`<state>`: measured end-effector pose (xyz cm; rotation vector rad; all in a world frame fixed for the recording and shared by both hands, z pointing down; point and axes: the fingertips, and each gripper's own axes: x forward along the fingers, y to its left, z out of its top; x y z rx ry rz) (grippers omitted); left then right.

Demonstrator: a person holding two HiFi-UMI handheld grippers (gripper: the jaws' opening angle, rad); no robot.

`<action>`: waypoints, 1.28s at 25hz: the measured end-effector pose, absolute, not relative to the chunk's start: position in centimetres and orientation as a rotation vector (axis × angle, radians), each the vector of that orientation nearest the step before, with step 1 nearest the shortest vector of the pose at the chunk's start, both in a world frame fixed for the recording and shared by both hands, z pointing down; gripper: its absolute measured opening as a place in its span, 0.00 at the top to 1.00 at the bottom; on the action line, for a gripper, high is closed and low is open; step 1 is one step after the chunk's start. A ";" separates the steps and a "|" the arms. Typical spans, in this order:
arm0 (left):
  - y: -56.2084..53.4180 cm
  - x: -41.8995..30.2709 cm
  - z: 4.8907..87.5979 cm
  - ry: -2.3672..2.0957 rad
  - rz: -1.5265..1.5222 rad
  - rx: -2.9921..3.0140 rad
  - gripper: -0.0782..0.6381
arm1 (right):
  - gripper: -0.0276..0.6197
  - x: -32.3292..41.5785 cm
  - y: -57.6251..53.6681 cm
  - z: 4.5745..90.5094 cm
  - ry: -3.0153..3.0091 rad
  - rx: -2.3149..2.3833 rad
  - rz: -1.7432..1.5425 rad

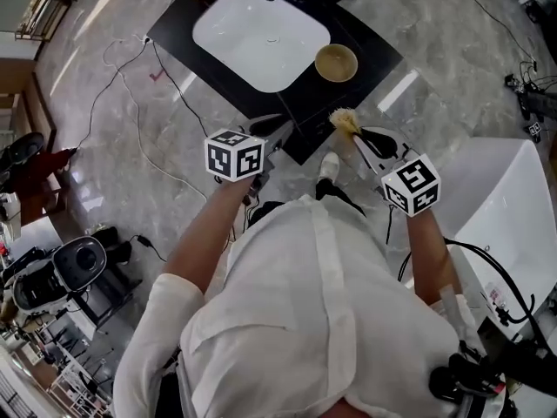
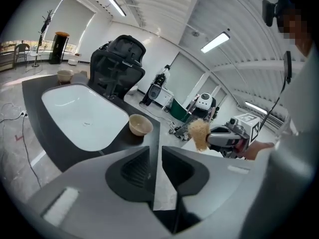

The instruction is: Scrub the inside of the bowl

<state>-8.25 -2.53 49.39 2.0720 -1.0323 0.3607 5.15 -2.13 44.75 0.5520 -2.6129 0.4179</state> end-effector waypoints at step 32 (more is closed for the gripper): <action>-21.6 -5.4 59.4 -0.853 0.851 2.043 0.87 | 0.92 8.4 -7.3 45.9 -2.414 1.008 0.594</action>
